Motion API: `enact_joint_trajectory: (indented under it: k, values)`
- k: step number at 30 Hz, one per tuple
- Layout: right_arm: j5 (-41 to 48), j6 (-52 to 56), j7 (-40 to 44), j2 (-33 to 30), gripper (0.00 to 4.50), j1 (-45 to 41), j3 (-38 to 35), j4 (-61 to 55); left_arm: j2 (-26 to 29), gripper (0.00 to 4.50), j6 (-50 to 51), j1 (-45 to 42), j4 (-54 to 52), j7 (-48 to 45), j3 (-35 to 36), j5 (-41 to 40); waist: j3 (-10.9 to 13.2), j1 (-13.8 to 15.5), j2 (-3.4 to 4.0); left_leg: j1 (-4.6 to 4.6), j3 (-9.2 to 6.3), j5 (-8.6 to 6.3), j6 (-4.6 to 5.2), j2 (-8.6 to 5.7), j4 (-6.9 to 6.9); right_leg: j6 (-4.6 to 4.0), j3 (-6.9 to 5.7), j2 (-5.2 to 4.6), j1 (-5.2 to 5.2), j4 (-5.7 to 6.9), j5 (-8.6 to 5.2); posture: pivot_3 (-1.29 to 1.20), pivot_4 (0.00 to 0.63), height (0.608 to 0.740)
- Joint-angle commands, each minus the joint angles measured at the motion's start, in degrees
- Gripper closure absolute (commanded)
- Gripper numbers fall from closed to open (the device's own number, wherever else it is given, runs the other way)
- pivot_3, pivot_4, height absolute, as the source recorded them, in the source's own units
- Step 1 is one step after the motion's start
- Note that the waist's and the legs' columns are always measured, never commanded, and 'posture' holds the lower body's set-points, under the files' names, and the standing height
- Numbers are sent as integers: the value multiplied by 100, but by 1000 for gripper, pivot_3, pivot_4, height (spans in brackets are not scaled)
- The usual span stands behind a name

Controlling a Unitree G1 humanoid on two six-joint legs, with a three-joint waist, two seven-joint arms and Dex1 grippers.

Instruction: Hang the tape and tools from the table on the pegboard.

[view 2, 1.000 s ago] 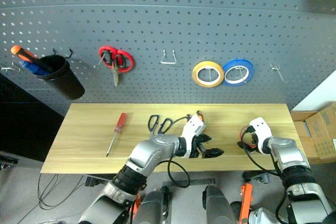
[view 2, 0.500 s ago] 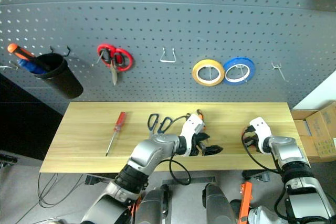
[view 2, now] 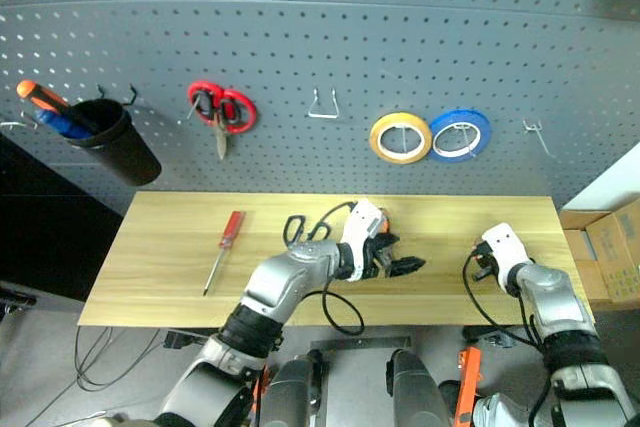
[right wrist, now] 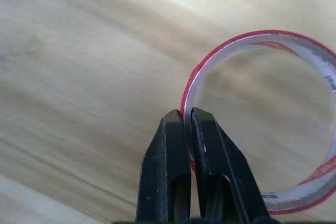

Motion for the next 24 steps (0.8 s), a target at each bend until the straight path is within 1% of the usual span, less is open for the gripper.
enact_joint_trajectory:
  k: [1, 5, 7, 9, 14, 16, 19, 24]
  values:
    - [-248, 100, -797, 124, 4463, 504, -452, -1546, -149, 0, -256, -205, -457, -211, 15, -196, -8, -6, 8, 1, 1, -3, -5, -4, 11, 9, 0, -3, -3, 21, -6, -92, 207, 740]
    - [-659, 113, -1398, 284, 4463, 848, -552, -2730, -382, 0, -581, -553, -335, -313, 146, -310, -44, -57, 27, -1, -3, -4, -7, -3, 53, 10, -2, 1, -2, 40, -7, -131, 171, 740]
    - [-782, 107, -1599, 355, 4463, 812, -578, -2988, -517, 0, -782, -764, -155, -349, 261, -352, -69, -132, 29, -4, -2, -5, -8, -3, 79, 9, 0, 2, 4, 40, -2, -147, 158, 740]
    - [-1062, -163, -1769, 257, 4463, 748, -507, -3027, -629, 0, -995, -965, 75, -356, 362, -350, -99, -167, 25, -6, 2, -5, -8, -6, 94, 0, 6, 0, 11, 34, 0, -152, 146, 740]
    - [-1221, -594, -2150, 246, 4463, 325, -640, -2497, -853, 0, -1533, -1475, 855, -330, 541, -240, -238, -281, 26, -4, 16, -4, -6, -10, 97, -3, 24, -1, 13, 33, 2, -154, 129, 740]
    - [-1223, -795, -2218, 229, 4463, 119, -681, -2265, -911, 0, -1697, -1623, 1103, -323, 592, -204, -243, -306, 27, -3, 16, -3, -5, -10, 97, 20, 25, 1, 13, 34, 16, -155, 127, 740]
    - [-1037, -1405, -2093, 178, 4463, -331, -663, -1679, -973, 0, -1905, -1813, 1450, -325, 652, -156, -267, -347, 30, -3, 22, -4, -4, -10, 94, 23, 34, 5, 9, 36, 18, -153, 116, 740]
    - [-973, -2113, -2124, 218, 4463, -614, -639, -1227, -960, 0, -2084, -1919, 1696, -346, 698, -93, -301, -369, 36, 3, 36, -5, -3, -10, 87, 25, 53, 9, 7, 39, 18, -137, 110, 740]
